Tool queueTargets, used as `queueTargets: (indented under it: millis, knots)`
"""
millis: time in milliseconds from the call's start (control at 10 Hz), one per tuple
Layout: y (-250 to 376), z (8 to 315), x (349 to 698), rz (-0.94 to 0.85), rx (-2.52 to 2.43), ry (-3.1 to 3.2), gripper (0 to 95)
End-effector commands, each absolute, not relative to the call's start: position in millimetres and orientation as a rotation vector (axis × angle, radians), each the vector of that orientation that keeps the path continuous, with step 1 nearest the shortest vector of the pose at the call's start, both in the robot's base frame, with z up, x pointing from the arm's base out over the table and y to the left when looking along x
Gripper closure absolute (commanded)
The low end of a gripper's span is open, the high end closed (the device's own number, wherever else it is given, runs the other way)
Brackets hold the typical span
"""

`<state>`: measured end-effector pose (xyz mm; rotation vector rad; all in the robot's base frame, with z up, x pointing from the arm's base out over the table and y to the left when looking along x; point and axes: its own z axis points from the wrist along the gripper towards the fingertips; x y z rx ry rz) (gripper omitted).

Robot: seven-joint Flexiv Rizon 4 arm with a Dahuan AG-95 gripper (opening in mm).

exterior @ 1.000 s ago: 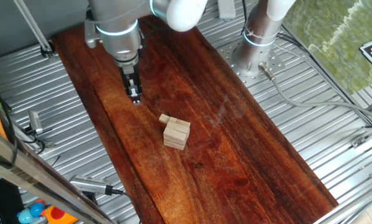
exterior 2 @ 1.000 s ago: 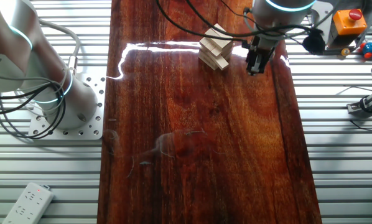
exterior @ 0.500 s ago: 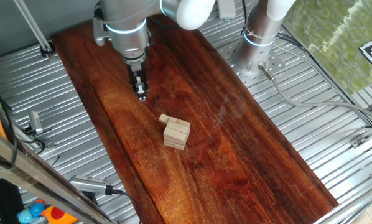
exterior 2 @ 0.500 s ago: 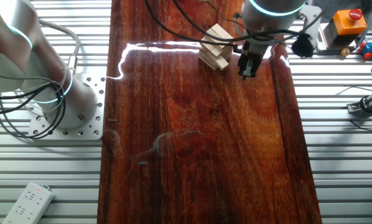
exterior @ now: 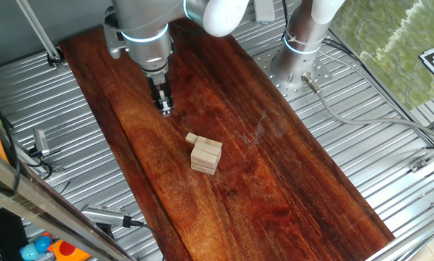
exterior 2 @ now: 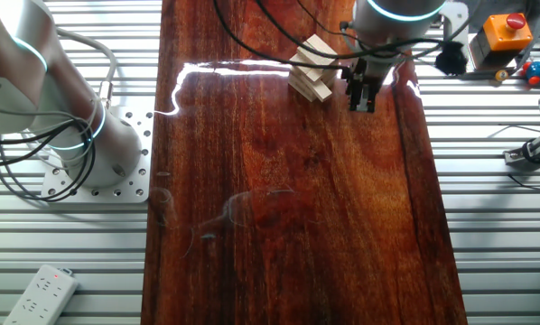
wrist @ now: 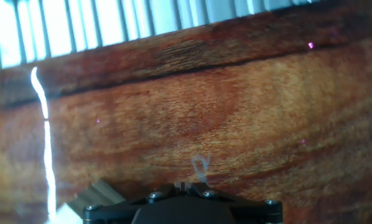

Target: Play Jenga

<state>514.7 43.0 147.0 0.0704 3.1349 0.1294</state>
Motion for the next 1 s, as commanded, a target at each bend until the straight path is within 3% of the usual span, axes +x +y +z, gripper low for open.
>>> queueTargets:
  millis: [100, 400, 1000]
  knots:
    - [42.1, 146.9, 510.1, -0.138, -1.321, 2.865, 95.0]
    - [42.1, 146.9, 510.0, -0.18, -1.826, 2.574, 95.0]
    - [42.1, 146.9, 510.0, -0.195, -2.301, 2.188, 95.0]
